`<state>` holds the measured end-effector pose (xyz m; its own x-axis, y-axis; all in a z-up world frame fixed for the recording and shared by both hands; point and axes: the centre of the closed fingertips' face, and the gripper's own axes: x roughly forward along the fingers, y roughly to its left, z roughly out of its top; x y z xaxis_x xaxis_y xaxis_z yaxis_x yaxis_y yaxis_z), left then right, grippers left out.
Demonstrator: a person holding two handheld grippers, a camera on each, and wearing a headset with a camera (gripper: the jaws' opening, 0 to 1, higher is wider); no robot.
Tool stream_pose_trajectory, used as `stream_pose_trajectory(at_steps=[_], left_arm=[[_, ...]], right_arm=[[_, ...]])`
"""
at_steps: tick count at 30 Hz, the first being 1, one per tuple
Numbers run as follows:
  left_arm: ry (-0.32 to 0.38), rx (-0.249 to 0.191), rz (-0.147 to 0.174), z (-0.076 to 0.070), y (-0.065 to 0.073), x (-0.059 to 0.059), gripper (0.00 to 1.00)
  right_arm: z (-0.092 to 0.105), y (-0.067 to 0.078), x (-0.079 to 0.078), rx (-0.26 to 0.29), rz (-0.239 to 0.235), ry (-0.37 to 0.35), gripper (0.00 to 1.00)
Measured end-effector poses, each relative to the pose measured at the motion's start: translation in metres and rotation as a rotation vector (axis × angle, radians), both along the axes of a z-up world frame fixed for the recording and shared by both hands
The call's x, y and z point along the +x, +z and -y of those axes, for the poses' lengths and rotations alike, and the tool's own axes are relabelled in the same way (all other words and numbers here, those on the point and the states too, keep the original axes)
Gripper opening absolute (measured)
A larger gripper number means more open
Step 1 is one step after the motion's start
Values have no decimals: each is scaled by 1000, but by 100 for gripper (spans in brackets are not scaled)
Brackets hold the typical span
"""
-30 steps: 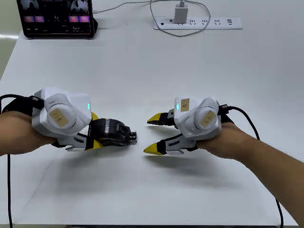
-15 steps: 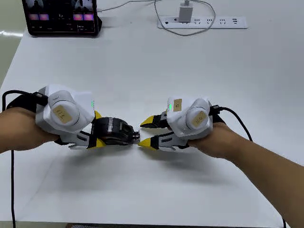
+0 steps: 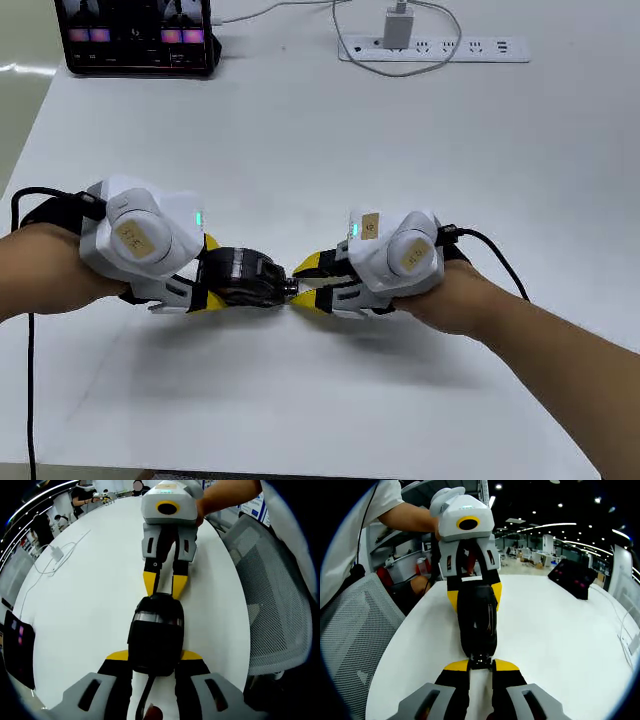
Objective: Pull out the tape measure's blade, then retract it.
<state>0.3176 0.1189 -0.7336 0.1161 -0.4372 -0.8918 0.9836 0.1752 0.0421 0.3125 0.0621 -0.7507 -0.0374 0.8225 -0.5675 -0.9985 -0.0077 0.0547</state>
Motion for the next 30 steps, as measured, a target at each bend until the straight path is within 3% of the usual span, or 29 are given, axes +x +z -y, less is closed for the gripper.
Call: stream_pose_trajectory(at_steps=[11,17,30], left_arm=[[-3,0,3,-1,0,0,27],[-6,8,4,-1,-1,1,27],[-4,7,7,-2,-1,0,27]], right_arm=[[-2,-1,0,-8,-8,3,11],[-1,-1,0,-19,16,13,9],[5,0,1,-23,20,18,9]])
